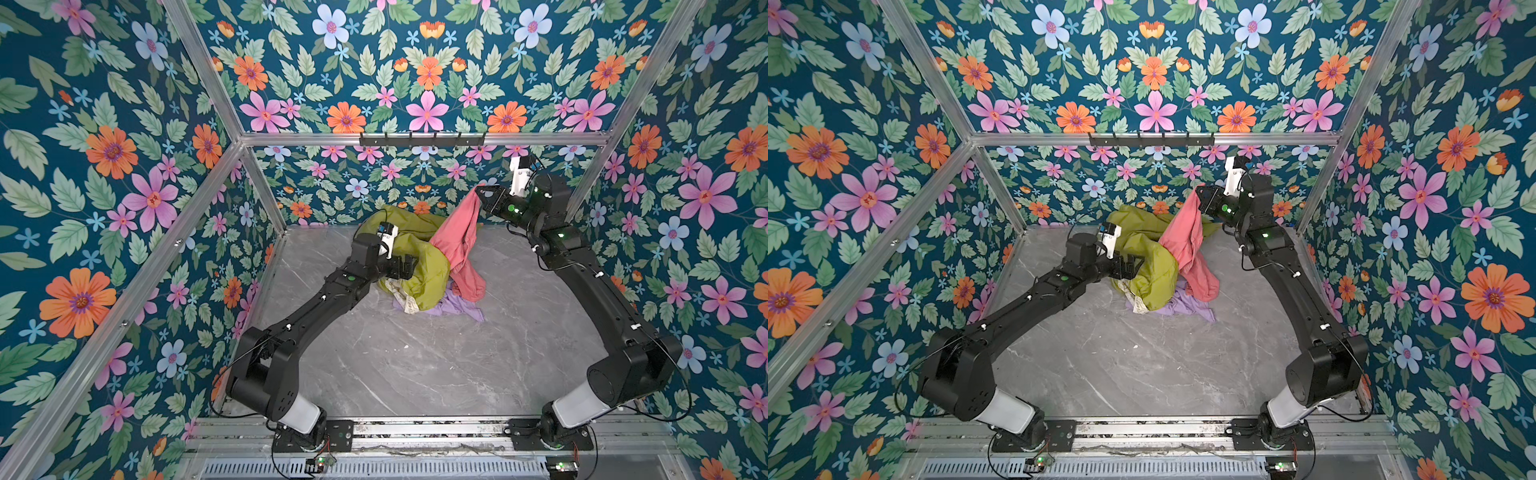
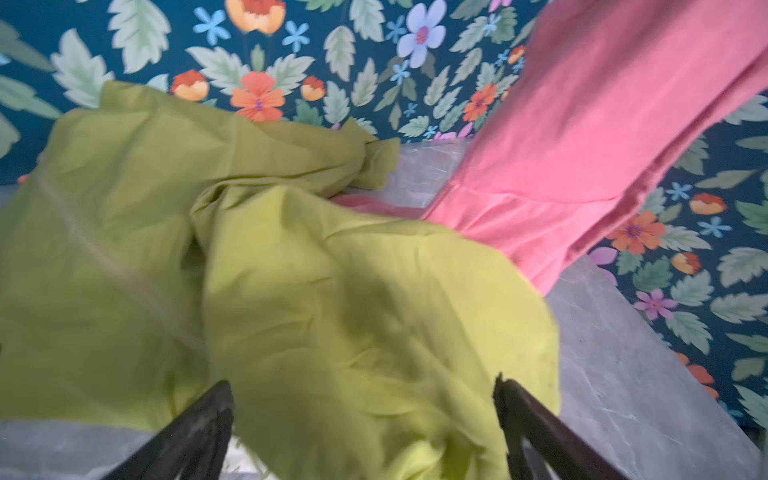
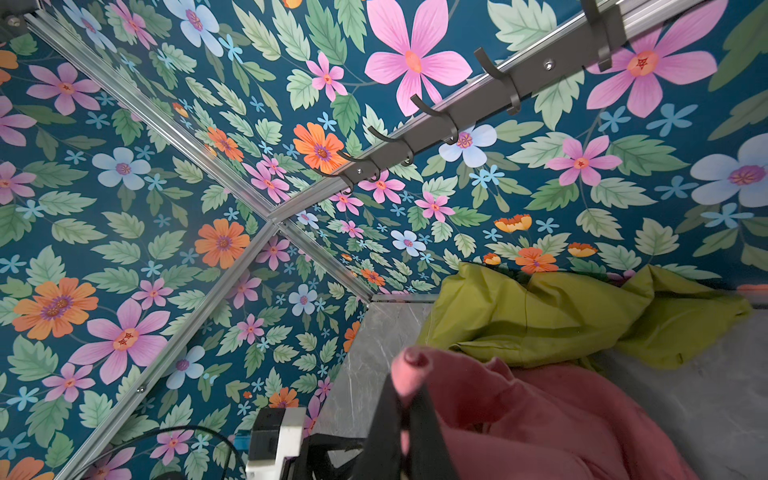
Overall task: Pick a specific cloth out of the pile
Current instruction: 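Lift the pink cloth upward with the right gripper, then grasp the raised pink cloth with the left gripper below the right gripper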
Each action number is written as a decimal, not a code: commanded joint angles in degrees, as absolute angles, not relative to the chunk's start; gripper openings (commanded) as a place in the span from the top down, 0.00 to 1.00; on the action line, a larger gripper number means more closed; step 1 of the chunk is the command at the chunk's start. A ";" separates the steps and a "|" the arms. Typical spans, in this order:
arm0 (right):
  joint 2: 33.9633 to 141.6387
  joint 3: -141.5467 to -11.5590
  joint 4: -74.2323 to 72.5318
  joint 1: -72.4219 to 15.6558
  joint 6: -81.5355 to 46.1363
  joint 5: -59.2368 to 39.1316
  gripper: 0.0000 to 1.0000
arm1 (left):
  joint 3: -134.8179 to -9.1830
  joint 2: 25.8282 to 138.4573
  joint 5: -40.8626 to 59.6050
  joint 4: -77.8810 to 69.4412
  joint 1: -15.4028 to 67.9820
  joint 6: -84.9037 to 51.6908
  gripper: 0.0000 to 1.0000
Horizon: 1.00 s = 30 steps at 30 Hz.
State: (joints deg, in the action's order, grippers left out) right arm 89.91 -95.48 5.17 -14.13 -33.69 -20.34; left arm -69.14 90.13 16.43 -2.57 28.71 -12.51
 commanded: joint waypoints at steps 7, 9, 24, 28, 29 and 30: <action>87.48 -94.01 2.99 -14.41 -33.30 -19.78 1.00 | -82.05 99.66 30.28 1.00 31.94 -6.92 0.07; 87.05 -93.57 2.77 -14.35 -33.72 -20.07 1.00 | -83.21 100.73 31.29 0.54 32.30 -7.22 0.06; 85.03 -89.04 -0.79 -14.78 -36.84 -21.43 1.00 | -84.68 105.91 35.24 -9.67 32.78 -10.93 0.04; 84.75 -89.03 -1.26 -14.77 -37.52 -21.71 1.00 | -86.00 107.55 34.97 -10.72 33.39 -11.16 0.04; 84.73 -89.12 -1.32 -14.77 -37.61 -21.71 1.00 | -86.43 107.89 34.90 -10.72 33.48 -11.16 0.04; 84.62 -89.12 -1.32 -14.77 -37.63 -21.71 1.00 | -86.87 108.22 35.07 -10.72 33.57 -11.16 0.06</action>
